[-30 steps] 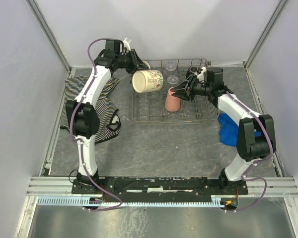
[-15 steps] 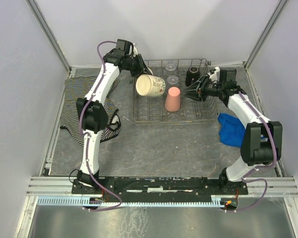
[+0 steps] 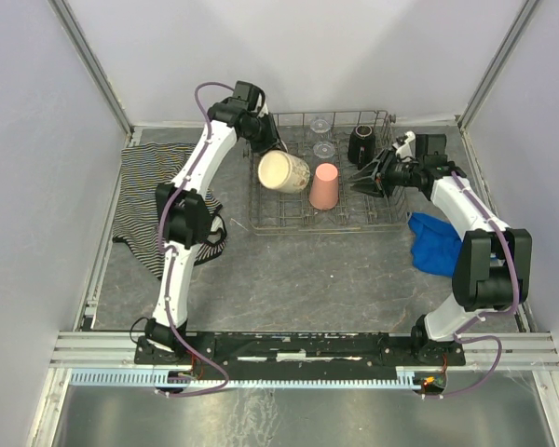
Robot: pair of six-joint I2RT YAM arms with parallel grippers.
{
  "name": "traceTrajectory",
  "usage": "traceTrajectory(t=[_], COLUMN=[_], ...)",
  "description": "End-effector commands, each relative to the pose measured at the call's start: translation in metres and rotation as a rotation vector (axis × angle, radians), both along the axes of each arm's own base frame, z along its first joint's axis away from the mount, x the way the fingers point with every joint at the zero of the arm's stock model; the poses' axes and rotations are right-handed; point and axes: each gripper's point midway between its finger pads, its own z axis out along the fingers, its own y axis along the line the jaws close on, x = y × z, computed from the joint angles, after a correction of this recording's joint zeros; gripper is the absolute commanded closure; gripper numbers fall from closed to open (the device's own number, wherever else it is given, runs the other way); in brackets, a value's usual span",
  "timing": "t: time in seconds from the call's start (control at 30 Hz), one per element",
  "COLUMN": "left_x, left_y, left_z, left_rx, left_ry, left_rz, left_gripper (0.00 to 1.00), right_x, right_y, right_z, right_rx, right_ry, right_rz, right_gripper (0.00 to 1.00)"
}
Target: Load the cups into the dish rack
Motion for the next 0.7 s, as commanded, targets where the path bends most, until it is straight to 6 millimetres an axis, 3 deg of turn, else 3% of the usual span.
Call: traceTrajectory(t=[0.0,0.2,0.67], left_x=[0.000,0.001,-0.009], left_y=[-0.011,-0.006,0.015], left_z=[0.025,0.014,-0.020], left_rx=[-0.006,0.032,0.146], left_ry=[-0.076,-0.049,0.070], left_rz=[-0.033,-0.007,0.049], left_gripper=[0.97,0.97,0.97], right_x=[-0.006,-0.014,-0.014], right_y=[-0.005,-0.016,-0.017], right_z=[0.013,0.001,-0.008], right_rx=[-0.055,-0.184,-0.194], right_ry=[-0.057,-0.057,-0.055], right_rz=[0.027,0.070,0.071], right_gripper=[0.61,0.61,0.61])
